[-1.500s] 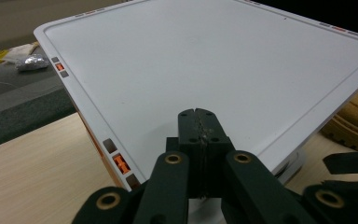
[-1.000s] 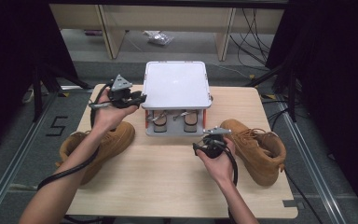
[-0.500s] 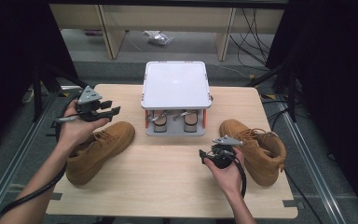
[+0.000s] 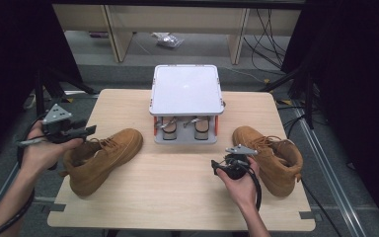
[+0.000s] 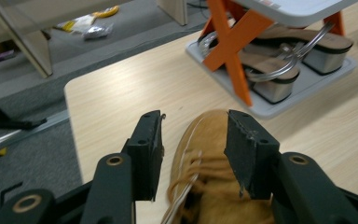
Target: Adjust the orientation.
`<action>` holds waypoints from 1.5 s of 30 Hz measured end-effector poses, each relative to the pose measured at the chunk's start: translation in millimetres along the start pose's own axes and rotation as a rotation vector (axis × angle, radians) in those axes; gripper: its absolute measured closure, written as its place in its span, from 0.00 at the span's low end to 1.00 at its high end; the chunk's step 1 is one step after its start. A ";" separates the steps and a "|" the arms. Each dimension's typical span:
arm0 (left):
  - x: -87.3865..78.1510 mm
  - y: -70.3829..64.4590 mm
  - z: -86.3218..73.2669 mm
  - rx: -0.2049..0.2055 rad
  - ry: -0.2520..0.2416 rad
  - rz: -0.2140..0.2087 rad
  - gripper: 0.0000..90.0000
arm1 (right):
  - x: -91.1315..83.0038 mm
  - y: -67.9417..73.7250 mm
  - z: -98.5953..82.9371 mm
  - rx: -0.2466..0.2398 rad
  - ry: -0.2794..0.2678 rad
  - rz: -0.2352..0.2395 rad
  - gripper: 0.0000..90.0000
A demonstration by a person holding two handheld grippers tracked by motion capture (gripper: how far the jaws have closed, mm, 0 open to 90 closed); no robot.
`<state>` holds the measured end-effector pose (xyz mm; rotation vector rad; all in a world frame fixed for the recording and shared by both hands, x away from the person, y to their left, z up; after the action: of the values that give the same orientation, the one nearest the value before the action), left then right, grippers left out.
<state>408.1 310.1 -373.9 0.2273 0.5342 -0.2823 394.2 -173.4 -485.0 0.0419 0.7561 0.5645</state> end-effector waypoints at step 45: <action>27.1 18.7 -43.1 -0.036 0.330 -0.056 0.85 | 8.9 -1.9 -7.7 -0.003 0.036 0.026 0.45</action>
<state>416.3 334.3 -421.7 0.2256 0.8724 -0.2915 395.2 -171.9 -496.8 0.0390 0.7911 0.5925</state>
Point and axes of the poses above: each handheld gripper's, and its own axes: x roughly forward along the jaws, z roughly out of its top, y roughly to its left, the point moved 2 cm from there along x, roughly forward along the jaws, and after that the axes turned 9 degrees about z, right-handed, at the moved point
